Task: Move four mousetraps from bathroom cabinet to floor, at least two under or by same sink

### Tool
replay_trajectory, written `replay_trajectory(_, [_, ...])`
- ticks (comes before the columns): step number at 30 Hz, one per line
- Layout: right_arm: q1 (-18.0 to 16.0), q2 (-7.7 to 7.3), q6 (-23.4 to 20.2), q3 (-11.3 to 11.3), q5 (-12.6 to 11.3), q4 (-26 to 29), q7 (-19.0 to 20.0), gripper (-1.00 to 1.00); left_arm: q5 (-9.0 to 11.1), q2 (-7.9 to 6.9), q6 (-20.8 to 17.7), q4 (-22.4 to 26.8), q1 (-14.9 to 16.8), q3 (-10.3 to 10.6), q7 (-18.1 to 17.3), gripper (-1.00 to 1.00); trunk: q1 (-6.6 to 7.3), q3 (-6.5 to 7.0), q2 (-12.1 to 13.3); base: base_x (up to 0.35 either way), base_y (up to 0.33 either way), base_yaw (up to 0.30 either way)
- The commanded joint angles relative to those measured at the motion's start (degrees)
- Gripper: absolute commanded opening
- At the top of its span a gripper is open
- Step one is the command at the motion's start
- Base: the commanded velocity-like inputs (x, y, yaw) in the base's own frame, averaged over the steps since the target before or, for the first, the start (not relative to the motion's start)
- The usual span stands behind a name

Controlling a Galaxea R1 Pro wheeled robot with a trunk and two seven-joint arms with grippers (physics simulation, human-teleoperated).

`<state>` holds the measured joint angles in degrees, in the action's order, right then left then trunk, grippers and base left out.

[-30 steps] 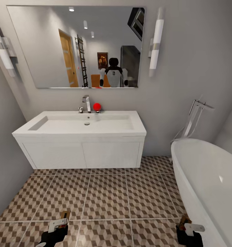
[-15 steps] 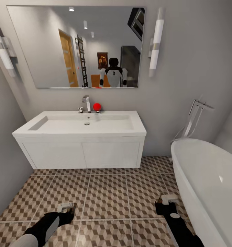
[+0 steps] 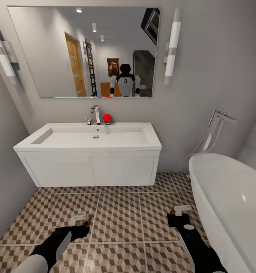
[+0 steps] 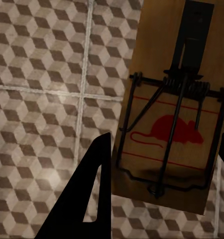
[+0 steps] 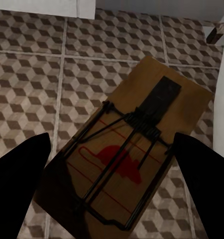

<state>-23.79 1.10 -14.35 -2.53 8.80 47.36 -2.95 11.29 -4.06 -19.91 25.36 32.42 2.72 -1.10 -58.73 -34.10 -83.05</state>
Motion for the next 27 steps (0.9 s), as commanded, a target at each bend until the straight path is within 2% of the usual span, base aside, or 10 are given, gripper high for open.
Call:
replay_trajectory(1, [-0.02, 0.06, -0.34, -0.16, 0.59, 0.20, 0.08, -1.00, 0.34, 0.13, -0.27, 0.11, 0.02, 0.32, 0.16, -1.00, 0.00, -0.06, -0.03, 0.000, 0.000, 0.000])
replay_trajectory(27, [-0.02, 0.14, -0.25, -0.09, 0.60, 0.37, 0.04, -1.00, 0.31, 0.32, -0.13, 0.13, 0.02, 0.25, 0.11, -1.00, 0.00, -0.06, -0.03, 0.000, 0.000, 0.000])
